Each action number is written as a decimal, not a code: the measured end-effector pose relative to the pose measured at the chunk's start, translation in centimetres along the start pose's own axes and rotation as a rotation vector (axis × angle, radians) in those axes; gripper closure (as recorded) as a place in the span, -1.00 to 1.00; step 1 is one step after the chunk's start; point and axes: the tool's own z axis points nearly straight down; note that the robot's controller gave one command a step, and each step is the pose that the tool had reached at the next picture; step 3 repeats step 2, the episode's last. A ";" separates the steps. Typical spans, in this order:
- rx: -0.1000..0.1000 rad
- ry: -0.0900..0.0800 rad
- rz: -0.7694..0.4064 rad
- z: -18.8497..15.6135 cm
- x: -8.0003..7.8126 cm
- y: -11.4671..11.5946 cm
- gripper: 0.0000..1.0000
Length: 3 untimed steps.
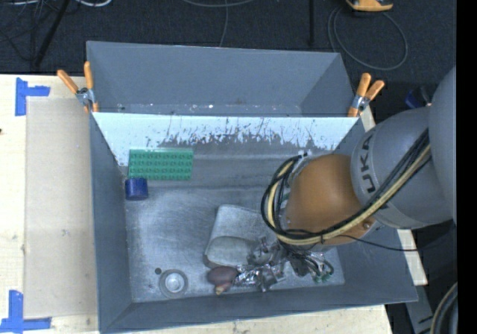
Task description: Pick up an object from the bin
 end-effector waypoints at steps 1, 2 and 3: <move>-0.003 -0.004 0.002 -6.4 -0.2 0.0 1.00; -0.004 0.001 0.002 -6.8 -0.2 0.1 1.00; -0.004 0.001 0.002 -6.8 -0.2 0.1 1.00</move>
Offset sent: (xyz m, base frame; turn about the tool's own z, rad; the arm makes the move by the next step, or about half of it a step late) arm 0.0001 0.0000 0.0609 0.0000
